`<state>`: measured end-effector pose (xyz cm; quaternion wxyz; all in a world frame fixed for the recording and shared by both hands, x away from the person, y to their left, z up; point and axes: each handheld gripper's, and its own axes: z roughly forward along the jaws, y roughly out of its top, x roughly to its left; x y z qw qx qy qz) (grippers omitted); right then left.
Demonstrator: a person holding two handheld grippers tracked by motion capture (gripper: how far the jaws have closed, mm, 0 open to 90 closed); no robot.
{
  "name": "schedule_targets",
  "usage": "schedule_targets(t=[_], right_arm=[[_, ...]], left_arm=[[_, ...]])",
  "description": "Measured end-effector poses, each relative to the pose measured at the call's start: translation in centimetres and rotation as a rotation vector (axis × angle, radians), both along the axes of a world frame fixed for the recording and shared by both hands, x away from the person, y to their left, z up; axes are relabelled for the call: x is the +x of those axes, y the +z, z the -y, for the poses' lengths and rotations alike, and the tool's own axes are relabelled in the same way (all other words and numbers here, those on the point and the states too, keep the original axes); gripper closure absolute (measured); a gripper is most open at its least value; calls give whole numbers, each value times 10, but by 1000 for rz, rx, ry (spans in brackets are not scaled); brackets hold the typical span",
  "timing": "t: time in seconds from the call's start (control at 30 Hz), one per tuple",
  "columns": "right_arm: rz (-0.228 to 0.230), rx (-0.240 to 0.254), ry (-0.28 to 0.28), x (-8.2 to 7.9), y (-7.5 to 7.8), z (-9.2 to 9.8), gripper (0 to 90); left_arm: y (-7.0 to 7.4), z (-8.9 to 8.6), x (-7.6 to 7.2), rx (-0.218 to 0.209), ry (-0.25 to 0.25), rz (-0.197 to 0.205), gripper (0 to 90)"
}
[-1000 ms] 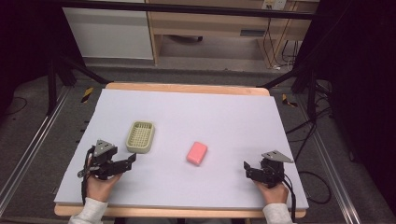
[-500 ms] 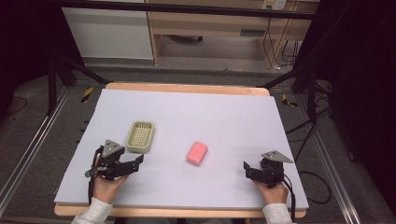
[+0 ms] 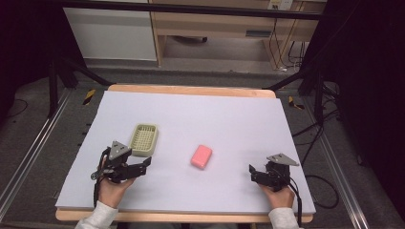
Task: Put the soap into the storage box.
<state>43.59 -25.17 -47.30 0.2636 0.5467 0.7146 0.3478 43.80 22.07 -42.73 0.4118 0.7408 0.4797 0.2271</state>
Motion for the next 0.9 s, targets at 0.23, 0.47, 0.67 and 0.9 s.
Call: schedule_targets(t=[0.23,0.47,0.67,0.9], right_arm=[[5,0,-4,0,0,0,145],[8,-2,-3,0,0,0,145],[12,-7,-3,0,1,0,145],[15,-8,-2,0,1,0,145]], left_arm=[[8,3,4,-7,-3,-3,192],[13,17,10,-8,-26,-8,191],[14,31,13,-12,-47,-10,189],[16,47,16,-19,-72,-10,189]])
